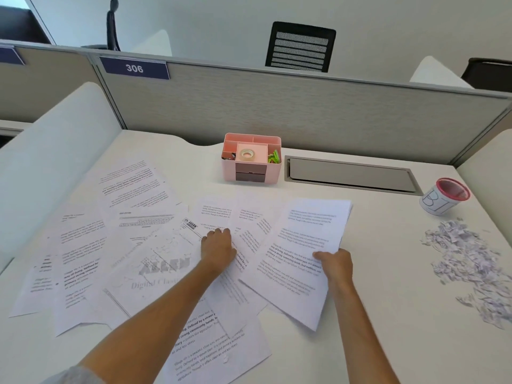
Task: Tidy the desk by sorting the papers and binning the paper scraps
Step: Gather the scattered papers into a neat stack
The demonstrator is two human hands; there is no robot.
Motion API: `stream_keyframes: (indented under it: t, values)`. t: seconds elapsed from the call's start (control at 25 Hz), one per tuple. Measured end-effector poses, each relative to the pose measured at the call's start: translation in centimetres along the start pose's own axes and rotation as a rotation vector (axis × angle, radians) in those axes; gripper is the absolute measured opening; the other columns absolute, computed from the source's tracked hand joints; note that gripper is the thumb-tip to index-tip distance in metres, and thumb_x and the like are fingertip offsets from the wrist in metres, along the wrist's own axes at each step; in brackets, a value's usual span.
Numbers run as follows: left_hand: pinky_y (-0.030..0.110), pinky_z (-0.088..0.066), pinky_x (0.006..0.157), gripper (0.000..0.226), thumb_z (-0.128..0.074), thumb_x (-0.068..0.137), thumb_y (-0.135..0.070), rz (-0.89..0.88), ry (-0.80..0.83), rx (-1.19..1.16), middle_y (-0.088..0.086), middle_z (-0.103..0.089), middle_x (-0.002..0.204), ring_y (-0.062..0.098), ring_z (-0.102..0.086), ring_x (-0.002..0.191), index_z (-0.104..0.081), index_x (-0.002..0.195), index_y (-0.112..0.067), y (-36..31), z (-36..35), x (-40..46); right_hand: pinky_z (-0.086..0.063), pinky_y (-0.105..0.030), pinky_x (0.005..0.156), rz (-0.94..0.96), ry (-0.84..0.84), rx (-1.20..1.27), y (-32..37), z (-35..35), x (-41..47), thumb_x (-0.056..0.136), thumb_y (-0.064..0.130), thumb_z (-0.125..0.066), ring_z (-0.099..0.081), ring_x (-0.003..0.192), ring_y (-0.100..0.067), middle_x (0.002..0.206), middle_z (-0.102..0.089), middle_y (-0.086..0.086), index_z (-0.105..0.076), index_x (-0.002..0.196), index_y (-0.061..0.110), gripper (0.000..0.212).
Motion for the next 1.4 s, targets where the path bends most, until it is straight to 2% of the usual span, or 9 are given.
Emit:
stream_keyframes:
  t: [0.12,0.32,0.48,0.56,0.72,0.84,1.0,1.2,1.4]
  values:
    - [0.036,-0.044,0.09,0.024,-0.053,0.088,-0.012,0.005,-0.015,0.054,0.008,-0.064,0.109,0.026,-0.057,0.103,-0.049,0.112,-0.011,-1.0,0.3,-0.2,-0.058,-0.038,0.08,-0.032,0.056,0.031,-2.0,-1.1,-1.8,0.074,0.005,-0.072,-0.07,0.08,-0.026,0.085,-0.074,-0.004,-0.071,0.081,0.016,0.013]
    - [0.038,-0.046,0.091,0.036,-0.048,0.087,-0.002,0.019,-0.036,-0.03,0.01,-0.061,0.11,0.028,-0.058,0.104,-0.046,0.122,-0.011,-1.8,0.6,-0.3,-0.051,-0.022,0.059,-0.003,0.116,0.113,-2.6,-3.7,-3.6,0.075,0.001,-0.07,-0.07,0.071,-0.015,0.075,-0.074,0.008,-0.073,0.077,0.016,0.015]
    - [0.041,-0.047,0.095,0.044,-0.048,0.087,-0.001,0.064,-0.02,-0.201,0.016,-0.057,0.118,0.032,-0.055,0.111,-0.044,0.13,-0.007,-1.2,0.4,0.0,-0.051,-0.024,0.065,-0.007,0.096,0.193,-2.4,-4.4,-3.2,0.075,-0.004,-0.069,-0.069,0.075,-0.018,0.079,-0.073,0.004,-0.072,0.084,0.014,0.02]
    - [0.043,-0.049,0.095,0.039,-0.045,0.086,0.0,0.119,0.01,-0.299,0.017,-0.059,0.117,0.034,-0.058,0.109,-0.05,0.124,-0.004,-0.8,0.3,0.3,-0.052,-0.026,0.068,-0.015,0.095,0.222,-2.6,-4.3,-2.8,0.074,-0.004,-0.07,-0.07,0.076,-0.02,0.083,-0.074,0.001,-0.072,0.083,0.014,0.02]
    - [0.037,-0.058,0.076,0.026,-0.05,0.08,0.002,0.202,0.103,-0.519,0.011,-0.066,0.099,0.03,-0.065,0.085,-0.063,0.101,-0.004,-0.3,0.6,0.4,-0.056,-0.033,0.072,-0.039,0.14,0.25,-3.3,-3.9,-2.1,0.075,-0.004,-0.073,-0.072,0.079,-0.025,0.087,-0.076,-0.005,-0.073,0.086,0.011,0.018]
    - [0.03,-0.051,0.069,0.009,-0.064,0.076,0.0,0.233,0.174,-0.652,0.011,-0.066,0.089,0.025,-0.062,0.078,-0.066,0.085,-0.003,-0.1,0.9,0.5,-0.057,-0.036,0.076,-0.034,0.163,0.263,-3.6,-3.6,-1.9,0.076,-0.005,-0.073,-0.072,0.08,-0.025,0.088,-0.075,-0.006,-0.073,0.087,0.012,0.02]
    - [0.037,-0.058,0.079,0.014,-0.072,0.082,-0.01,0.298,0.262,-0.849,0.015,-0.072,0.094,0.029,-0.07,0.083,-0.069,0.093,-0.001,0.9,1.7,0.7,-0.057,-0.032,0.07,0.0,0.209,0.288,-3.5,-3.0,-1.5,0.077,-0.005,-0.072,-0.073,0.078,-0.021,0.087,-0.076,-0.001,-0.073,0.092,0.01,0.022]
    - [0.042,-0.06,0.076,0.033,-0.083,0.072,-0.01,0.319,0.264,-0.946,0.014,-0.073,0.095,0.03,-0.073,0.08,-0.068,0.101,-0.004,2.5,1.3,0.0,-0.059,-0.029,0.062,0.047,0.288,0.332,-2.7,-2.0,-0.9,0.077,-0.007,-0.072,-0.074,0.078,-0.021,0.088,-0.077,-0.002,-0.072,0.092,0.009,0.022]
    - [0.045,-0.053,0.093,0.035,-0.066,0.086,-0.008,0.34,0.191,-1.113,0.013,-0.068,0.115,0.028,-0.067,0.096,-0.059,0.12,-0.009,3.2,0.5,-0.2,-0.058,-0.027,0.061,0.054,0.345,0.308,-2.4,-1.6,-0.4,0.076,-0.009,-0.071,-0.074,0.077,-0.02,0.088,-0.077,-0.003,-0.072,0.095,0.007,0.025]
Point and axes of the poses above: each hand's wrist, its own x-axis towards the middle knuckle, its own z-axis out of the back of the hand, y = z × x, the point moved 3 cm from there along x, towards the middle knuckle
